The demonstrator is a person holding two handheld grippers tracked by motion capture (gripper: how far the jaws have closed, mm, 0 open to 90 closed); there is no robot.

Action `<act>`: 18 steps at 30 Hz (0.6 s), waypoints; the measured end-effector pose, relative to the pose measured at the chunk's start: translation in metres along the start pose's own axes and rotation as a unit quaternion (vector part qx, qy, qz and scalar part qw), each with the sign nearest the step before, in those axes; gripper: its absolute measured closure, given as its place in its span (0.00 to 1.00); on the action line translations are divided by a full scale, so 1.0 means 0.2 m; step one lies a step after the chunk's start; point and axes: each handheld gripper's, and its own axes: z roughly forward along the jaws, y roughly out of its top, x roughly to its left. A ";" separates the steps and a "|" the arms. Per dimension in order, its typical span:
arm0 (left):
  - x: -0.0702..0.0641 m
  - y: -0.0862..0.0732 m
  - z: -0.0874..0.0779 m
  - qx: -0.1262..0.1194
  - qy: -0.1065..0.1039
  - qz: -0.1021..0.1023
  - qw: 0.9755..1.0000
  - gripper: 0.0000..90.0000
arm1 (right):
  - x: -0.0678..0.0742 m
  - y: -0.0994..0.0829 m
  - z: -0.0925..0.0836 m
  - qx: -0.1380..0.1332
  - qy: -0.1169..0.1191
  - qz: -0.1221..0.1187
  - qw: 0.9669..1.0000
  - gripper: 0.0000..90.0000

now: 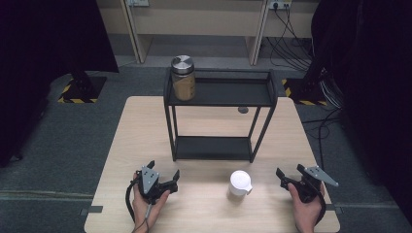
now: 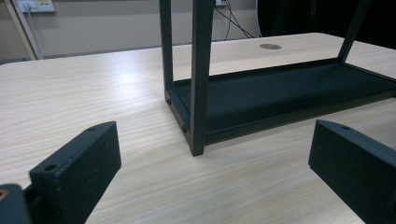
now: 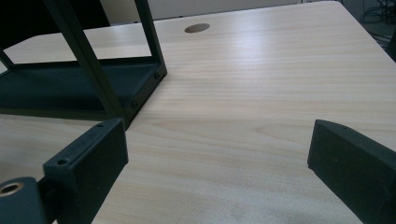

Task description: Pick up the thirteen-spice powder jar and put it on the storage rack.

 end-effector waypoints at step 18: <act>0.00 0.01 0.00 0.005 -0.001 -0.002 1.000 0.02 | -0.03 0.04 -0.03 -0.015 0.044 0.026 0.999 0.04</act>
